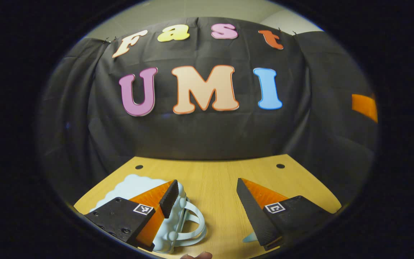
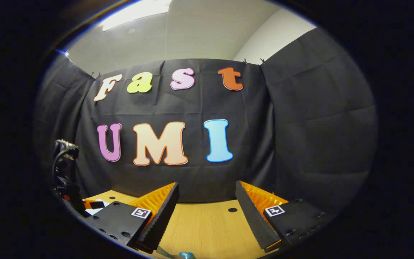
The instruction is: First open the suitcase, pack the skin care products into it, and then close the suitcase.
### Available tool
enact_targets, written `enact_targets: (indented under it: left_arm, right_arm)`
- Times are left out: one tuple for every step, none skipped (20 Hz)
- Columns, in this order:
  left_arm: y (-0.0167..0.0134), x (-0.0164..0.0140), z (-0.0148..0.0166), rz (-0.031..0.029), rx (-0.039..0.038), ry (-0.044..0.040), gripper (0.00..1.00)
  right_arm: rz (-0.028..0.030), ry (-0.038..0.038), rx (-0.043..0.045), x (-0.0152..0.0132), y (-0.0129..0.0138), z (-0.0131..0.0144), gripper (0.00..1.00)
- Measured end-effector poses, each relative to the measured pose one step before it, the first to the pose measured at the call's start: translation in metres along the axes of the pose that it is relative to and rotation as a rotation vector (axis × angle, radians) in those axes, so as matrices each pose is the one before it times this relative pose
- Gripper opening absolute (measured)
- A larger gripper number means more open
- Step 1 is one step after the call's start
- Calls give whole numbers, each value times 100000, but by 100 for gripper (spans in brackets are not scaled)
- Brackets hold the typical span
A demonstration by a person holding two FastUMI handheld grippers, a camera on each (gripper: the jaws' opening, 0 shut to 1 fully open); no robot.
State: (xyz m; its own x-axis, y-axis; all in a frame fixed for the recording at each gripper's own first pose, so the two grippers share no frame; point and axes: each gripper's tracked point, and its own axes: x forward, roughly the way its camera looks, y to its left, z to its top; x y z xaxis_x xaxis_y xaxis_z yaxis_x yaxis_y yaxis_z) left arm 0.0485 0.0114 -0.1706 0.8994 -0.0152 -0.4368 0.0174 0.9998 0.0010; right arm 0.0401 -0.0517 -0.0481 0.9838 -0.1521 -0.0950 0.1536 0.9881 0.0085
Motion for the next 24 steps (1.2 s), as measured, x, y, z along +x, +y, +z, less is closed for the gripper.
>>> enact_targets:
  left_arm:
    - [211,637,-1401,247,435,4082,96]
    - [45,625,-1215,18,280,4203,96]
    - [-145,687,-1018,-545,-239,3169,96]
    - [-119,680,-951,-436,5,3146,97]
    - [-97,608,-1016,-177,196,3109,97]
    - [-151,655,-768,-197,276,2700,97]
    - [-14,614,-607,-191,198,2040,97]
    - [162,559,-798,115,481,2190,97]
    - [98,312,-588,250,550,2033,97]
    - [-58,352,-491,15,43,2040,97]
    - [-37,542,-897,-74,-158,2575,97]
    - [72,416,-642,314,54,2757,97]
    - [85,421,-613,331,55,2215,97]
    - [58,436,-535,130,-191,2634,96]
    - [19,342,-652,-265,7,2311,96]
    - [-445,333,-65,-1349,857,907,96]
    - [-260,300,-429,-745,502,2048,100]
    - [-88,241,-398,-407,-219,1890,95]
    - [-168,159,-613,-661,-1093,2831,96]
    - [-378,183,-522,-2375,-1260,2797,96]
    - [-426,176,-614,-2758,-1123,2620,95]
    - [-422,235,-327,-2736,-398,1806,91]
    - [205,113,-359,-487,422,1442,86]
    - [590,-103,104,1254,1142,677,72]
  right_arm:
    - [-2035,1179,-1045,209,-545,-535,99]
    - [-1853,1660,-1043,215,-383,-545,98]
    - [-1247,1701,-529,188,-283,-684,99]
    - [-814,1425,-96,49,-141,-370,99]
    - [-828,1259,-214,60,-184,-511,99]
    - [-669,1262,-319,124,-208,-364,99]
    - [-625,1097,-350,31,-201,-460,99]
    - [-623,783,-814,33,-160,-166,99]
    - [-739,144,-1467,4,-160,-178,99]
    - [-619,46,-1777,-10,-136,-63,98]
    - [-402,112,-1557,60,-33,-175,98]
    - [-134,181,-1228,-26,5,-51,99]
    - [197,6,-690,-61,11,-33,99]
    - [248,-343,-615,-61,67,121,99]
    - [-44,-617,-809,-15,-56,66,99]
    - [-55,-469,-994,-56,26,133,99]
    - [-110,-295,-886,-58,69,51,99]
    - [-111,-229,-549,68,64,67,99]
    - [36,-52,-120,112,72,-16,99]
    - [75,-91,19,-9,90,72,99]
    - [70,-144,-165,-110,36,-64,99]
    - [24,-245,-304,-6,37,17,99]
    - [-58,-142,-272,19,3,-62,99]
    - [-1,-161,41,7,-3,104,99]
